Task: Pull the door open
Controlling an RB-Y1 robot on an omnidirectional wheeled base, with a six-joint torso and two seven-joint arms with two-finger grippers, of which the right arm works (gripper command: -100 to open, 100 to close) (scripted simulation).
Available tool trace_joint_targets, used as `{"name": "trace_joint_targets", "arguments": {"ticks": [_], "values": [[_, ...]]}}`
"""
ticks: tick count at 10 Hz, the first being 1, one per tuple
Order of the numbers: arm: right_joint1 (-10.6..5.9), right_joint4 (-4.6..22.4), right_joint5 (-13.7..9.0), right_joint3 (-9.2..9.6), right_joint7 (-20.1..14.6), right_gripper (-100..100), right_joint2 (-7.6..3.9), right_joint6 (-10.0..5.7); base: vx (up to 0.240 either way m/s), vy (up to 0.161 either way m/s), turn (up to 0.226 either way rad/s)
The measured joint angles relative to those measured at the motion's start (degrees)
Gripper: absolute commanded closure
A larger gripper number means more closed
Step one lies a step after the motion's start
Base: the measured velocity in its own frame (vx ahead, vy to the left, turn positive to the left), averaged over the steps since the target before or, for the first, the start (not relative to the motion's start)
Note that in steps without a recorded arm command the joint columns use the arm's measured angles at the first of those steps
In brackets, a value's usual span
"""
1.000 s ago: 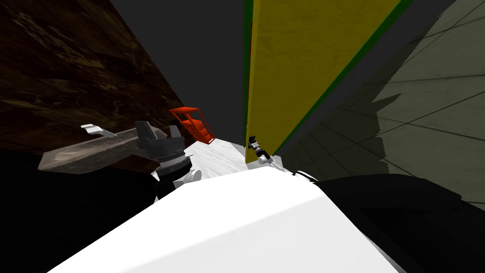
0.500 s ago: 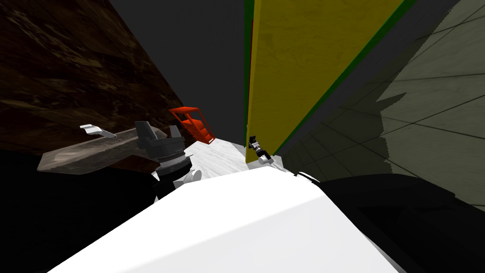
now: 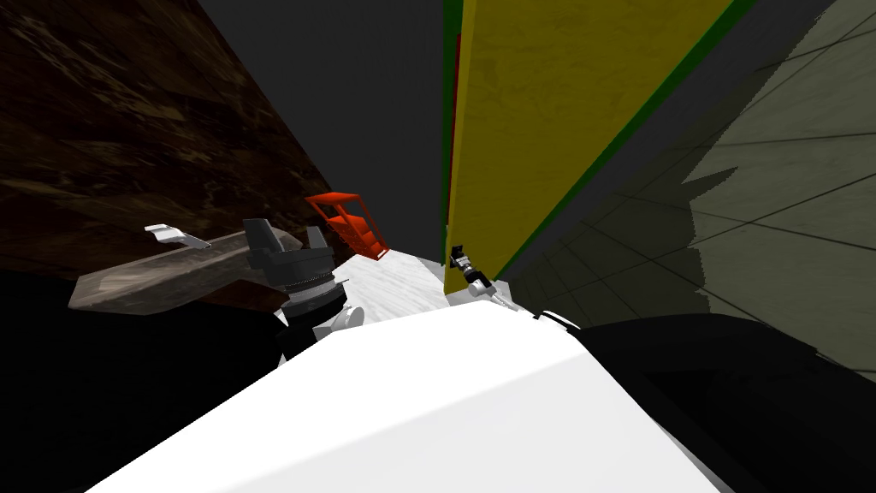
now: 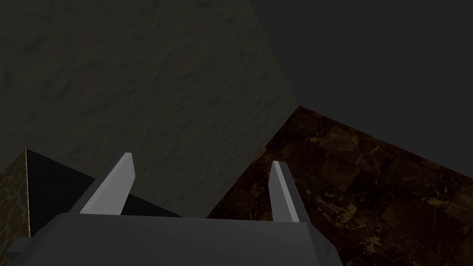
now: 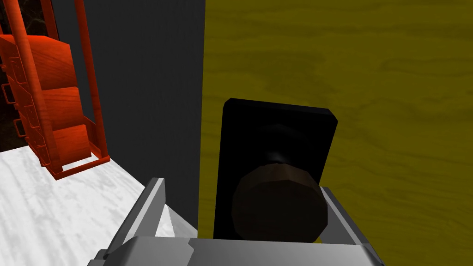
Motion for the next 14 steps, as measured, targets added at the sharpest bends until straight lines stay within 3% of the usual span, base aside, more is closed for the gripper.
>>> {"name": "trace_joint_targets", "arguments": {"ticks": [3, 7, 9, 11, 14], "values": [[1.86, -1.25, -0.04, -0.25, -0.47, 100, -2.02, -1.31, 0.052, 0.052, -0.029], [2.09, -1.19, 0.42, 0.49, -1.20, 100, -2.62, -2.77, 0.004, 0.008, 0.005], [2.55, -1.90, 0.30, 0.62, -1.44, 100, -3.43, -2.75, 0.006, 0.023, -0.021], [2.20, -0.95, 0.66, 1.19, -2.05, 100, -3.54, -3.72, 0.008, -0.005, 0.016], [3.24, -2.41, 0.50, 0.99, -2.08, 100, -4.36, -3.58, -0.003, 0.014, -0.007]]}}
